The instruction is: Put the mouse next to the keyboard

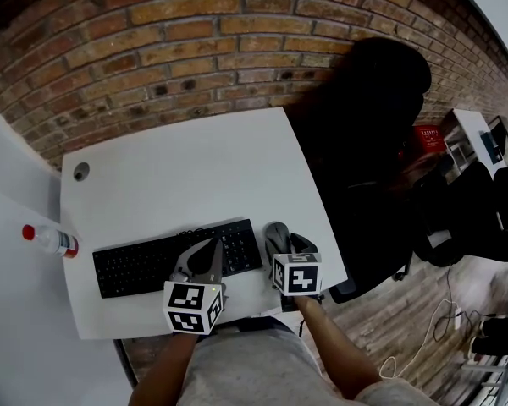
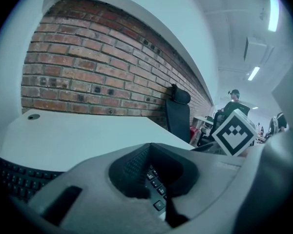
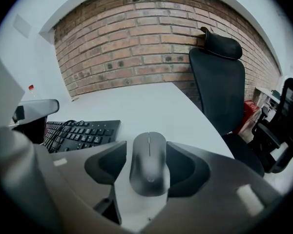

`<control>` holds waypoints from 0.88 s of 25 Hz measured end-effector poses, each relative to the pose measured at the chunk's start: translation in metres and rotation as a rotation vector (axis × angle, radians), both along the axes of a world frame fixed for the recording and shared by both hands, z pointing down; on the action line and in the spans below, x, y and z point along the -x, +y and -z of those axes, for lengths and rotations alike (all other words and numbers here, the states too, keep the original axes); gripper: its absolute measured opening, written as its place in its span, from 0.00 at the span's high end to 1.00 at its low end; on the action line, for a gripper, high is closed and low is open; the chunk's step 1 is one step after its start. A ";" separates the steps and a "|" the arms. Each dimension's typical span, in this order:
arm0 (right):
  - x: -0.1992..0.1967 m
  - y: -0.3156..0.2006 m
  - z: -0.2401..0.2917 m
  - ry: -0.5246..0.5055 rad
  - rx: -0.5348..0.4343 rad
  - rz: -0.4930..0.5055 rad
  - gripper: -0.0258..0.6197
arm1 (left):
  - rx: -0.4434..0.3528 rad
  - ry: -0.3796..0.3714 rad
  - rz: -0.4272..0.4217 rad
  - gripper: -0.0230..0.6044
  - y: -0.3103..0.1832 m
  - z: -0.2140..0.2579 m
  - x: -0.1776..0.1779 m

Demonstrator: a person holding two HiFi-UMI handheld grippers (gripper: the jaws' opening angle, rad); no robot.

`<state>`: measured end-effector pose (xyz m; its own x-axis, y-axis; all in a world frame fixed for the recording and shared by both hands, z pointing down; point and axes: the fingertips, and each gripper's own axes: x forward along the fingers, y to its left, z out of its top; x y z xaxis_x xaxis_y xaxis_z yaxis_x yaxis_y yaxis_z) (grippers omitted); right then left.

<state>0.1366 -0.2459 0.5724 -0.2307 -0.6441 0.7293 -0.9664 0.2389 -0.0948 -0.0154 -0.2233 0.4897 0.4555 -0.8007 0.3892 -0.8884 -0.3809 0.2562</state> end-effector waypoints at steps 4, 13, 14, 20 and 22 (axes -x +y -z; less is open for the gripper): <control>0.010 0.003 0.018 -0.002 -0.049 0.018 0.60 | -0.012 0.006 0.014 0.97 0.005 0.006 0.011; 0.048 0.011 0.073 -0.045 -0.191 0.101 0.74 | -0.024 -0.002 0.082 0.98 0.016 0.019 0.047; 0.053 0.013 0.079 -0.051 -0.207 0.112 0.75 | -0.028 -0.003 0.092 0.97 0.018 0.021 0.052; 0.081 0.020 0.113 -0.090 -0.294 0.175 0.79 | -0.053 -0.010 0.157 0.97 0.027 0.034 0.082; 0.088 0.023 0.121 -0.102 -0.317 0.199 0.81 | -0.059 -0.016 0.178 0.98 0.031 0.036 0.090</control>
